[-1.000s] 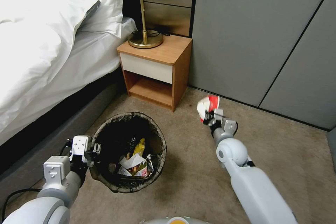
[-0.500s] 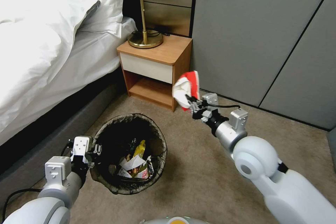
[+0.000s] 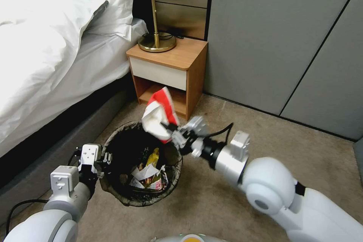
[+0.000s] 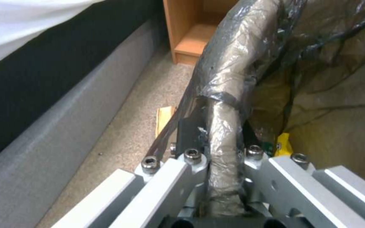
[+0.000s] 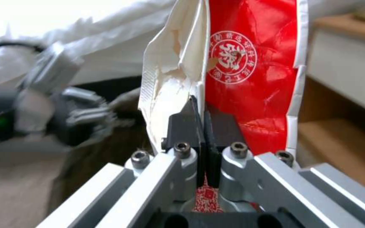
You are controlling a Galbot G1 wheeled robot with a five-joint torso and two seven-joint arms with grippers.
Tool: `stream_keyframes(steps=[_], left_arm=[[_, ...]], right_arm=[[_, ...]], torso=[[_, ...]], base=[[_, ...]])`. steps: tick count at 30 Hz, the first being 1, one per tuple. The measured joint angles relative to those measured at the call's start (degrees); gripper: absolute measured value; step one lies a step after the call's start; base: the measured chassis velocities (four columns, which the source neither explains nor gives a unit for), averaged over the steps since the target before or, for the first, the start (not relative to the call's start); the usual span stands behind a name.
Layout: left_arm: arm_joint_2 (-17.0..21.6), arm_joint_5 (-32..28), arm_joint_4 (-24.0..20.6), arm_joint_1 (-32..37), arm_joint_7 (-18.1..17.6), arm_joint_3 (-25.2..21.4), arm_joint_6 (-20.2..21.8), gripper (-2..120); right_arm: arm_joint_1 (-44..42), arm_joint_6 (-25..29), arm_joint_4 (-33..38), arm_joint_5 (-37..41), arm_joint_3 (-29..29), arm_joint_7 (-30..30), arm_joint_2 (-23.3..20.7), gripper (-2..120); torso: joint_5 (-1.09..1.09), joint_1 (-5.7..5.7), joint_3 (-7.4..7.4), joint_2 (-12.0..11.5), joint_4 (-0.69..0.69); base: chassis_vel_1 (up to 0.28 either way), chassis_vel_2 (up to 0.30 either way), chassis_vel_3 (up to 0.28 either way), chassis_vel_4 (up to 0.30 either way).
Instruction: Pick up the trash bin, then pick up the garbage from the floor and place it into the trash bin.
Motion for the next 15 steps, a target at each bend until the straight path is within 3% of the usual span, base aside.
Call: stream_keyframes(steps=[10, 13, 15], left_arm=[[-0.1, 0.1, 0.0, -0.4, 0.0, 0.0, 0.1, 1], [-0.1, 0.1, 0.0, -0.5, -0.1, 0.0, 0.1, 1], [-0.1, 0.0, 0.0, -0.7, -0.1, 0.0, 0.1, 1]], right_arm=[[1.4, -1.1, -0.5, -1.3, -5.9, 0.7, -0.6, 0], [1.4, -2.1, -0.2, -1.5, -6.6, 0.8, -0.6, 7], [1.4, -2.5, -0.1, -2.2, -7.3, 1.6, -0.6, 19]], torso=[[0.00, 0.00, 0.00, 0.0, 0.00], [0.00, 0.00, 0.00, 0.0, -0.01], [0.00, 0.00, 0.00, 0.0, -0.01]], base=[[0.000, 0.000, 0.000, 0.000], [0.000, 0.000, 0.000, 0.000], [0.000, 0.000, 0.000, 0.000]])
